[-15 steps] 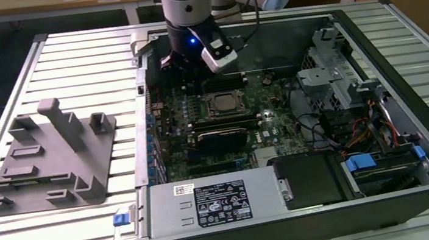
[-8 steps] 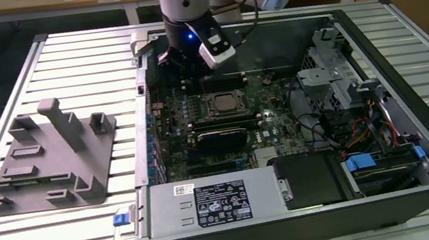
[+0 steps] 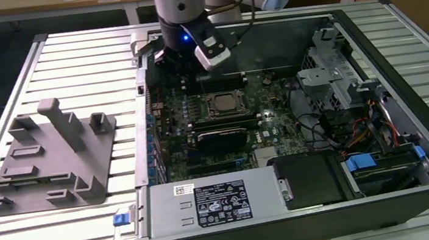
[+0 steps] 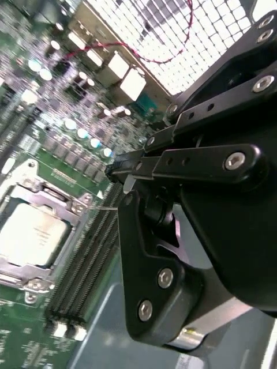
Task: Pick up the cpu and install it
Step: 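Install the first cpu locking lever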
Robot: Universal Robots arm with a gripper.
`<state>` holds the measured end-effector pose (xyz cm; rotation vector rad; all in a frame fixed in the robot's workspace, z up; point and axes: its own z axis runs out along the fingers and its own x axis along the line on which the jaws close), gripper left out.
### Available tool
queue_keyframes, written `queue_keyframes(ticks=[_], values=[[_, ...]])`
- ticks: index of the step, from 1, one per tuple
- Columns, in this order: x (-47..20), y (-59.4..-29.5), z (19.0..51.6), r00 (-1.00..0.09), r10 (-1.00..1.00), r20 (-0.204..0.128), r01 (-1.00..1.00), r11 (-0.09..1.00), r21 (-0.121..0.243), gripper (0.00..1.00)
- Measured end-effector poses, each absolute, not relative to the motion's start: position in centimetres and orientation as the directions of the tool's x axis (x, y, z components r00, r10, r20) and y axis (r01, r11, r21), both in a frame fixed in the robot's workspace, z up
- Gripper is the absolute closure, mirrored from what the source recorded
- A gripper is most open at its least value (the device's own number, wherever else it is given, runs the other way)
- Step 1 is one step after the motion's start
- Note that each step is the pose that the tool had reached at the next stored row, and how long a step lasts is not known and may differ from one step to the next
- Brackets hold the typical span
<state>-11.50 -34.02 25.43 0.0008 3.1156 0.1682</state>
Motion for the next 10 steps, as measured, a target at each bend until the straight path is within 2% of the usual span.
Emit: queue_keyframes(ticks=[7,10], values=[[-11.55,-34.05,25.44,-1.000,0.003,-0.021,-0.001,0.982,0.187,0.89],[-11.53,-34.05,25.43,-1.000,0.003,-0.021,-0.001,0.982,0.191,0.89]])
